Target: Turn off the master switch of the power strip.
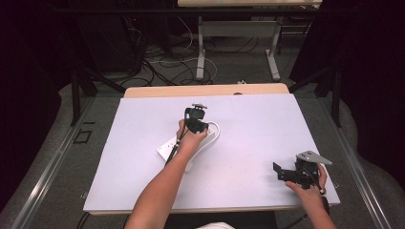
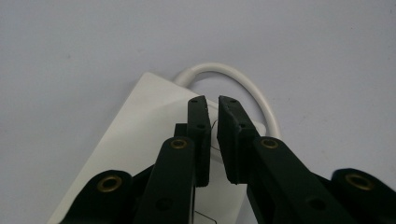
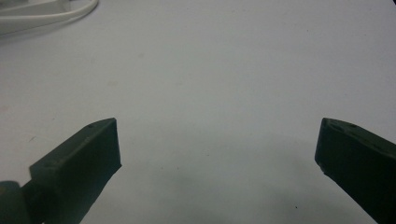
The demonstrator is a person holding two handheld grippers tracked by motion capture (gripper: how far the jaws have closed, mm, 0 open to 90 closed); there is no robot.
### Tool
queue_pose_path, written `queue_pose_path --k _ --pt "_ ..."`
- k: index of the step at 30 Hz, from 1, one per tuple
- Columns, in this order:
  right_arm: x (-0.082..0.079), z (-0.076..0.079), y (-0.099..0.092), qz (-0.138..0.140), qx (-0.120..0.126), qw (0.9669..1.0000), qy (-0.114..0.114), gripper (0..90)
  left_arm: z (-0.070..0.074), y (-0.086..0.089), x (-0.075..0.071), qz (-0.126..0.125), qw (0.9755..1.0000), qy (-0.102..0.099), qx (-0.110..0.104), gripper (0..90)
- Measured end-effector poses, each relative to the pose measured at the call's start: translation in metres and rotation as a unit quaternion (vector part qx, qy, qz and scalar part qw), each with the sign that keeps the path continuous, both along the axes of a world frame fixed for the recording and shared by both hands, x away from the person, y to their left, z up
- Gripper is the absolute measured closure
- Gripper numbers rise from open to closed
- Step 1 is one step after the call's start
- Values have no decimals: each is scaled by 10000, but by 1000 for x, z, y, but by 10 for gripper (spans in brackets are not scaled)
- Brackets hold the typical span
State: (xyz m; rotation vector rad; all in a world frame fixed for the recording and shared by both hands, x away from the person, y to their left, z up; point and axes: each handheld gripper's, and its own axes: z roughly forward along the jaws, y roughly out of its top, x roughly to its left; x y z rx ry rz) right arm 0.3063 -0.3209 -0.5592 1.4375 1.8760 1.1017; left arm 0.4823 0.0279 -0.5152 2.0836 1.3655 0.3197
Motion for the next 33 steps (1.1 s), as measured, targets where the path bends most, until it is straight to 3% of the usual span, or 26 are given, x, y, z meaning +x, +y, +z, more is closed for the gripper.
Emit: queue_pose_path --k 19,20,21,27,33 --pt "0 0 2 -49 21 10000 -56 0 7 1 -6 -64 9997 -215 -120 582" --pt "1 -2 2 -89 46 9998 -157 0 8 2 -5 -107 9996 -238 -77 566" --pt "0 0 1 -57 16 10000 -58 0 8 2 -6 -88 9996 -244 -85 554" --pt "0 0 1 -58 11 10000 -62 0 11 4 -8 -85 9994 -266 -178 476" --pt "0 0 2 -40 6 10000 -60 0 14 4 -10 -95 9994 -329 -75 454"
